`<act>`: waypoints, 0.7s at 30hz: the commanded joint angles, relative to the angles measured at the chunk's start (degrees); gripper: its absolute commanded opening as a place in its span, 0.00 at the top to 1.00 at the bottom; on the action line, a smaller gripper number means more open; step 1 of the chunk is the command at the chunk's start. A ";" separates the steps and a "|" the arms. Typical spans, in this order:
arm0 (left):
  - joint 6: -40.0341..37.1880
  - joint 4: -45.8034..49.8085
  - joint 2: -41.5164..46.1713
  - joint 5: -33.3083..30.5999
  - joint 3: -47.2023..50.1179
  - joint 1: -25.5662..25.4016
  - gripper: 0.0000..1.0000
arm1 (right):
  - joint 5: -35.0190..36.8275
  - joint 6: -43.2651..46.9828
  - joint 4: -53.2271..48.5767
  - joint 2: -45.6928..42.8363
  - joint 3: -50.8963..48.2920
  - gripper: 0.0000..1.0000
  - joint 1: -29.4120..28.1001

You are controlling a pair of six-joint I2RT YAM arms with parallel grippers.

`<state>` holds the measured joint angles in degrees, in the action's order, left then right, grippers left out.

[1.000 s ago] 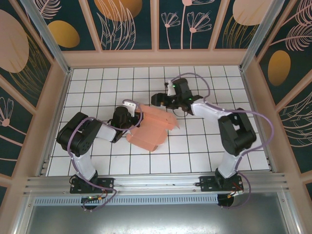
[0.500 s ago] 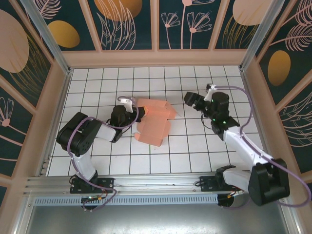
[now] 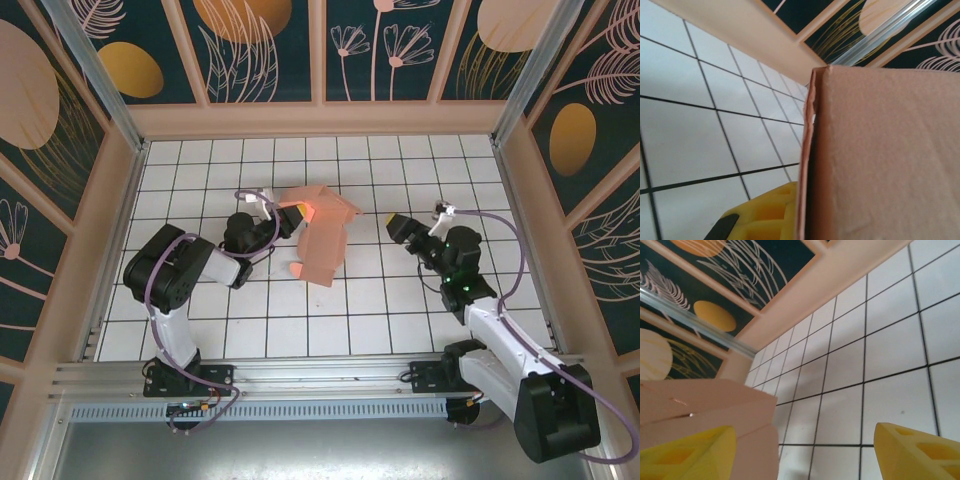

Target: Fold the paper box

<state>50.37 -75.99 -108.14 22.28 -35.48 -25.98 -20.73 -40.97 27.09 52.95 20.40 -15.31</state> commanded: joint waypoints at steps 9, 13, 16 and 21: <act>4.62 -7.53 -1.79 2.13 -1.34 0.25 1.00 | -5.11 -6.41 18.90 9.01 3.13 0.34 -9.54; 4.92 -8.35 -2.23 2.58 -1.25 0.27 1.00 | -5.97 -8.20 22.54 12.49 5.53 0.38 -11.67; 4.74 -8.30 -2.33 2.60 -1.17 0.29 1.00 | -8.06 -8.88 24.54 14.71 6.73 0.42 -12.21; 4.44 -8.21 -3.06 2.46 -1.47 0.31 1.00 | -9.77 -9.09 26.07 17.11 8.22 0.43 -13.17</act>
<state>54.37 -80.82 -110.17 23.64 -35.66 -25.98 -28.60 -49.10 48.40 68.97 26.41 -27.70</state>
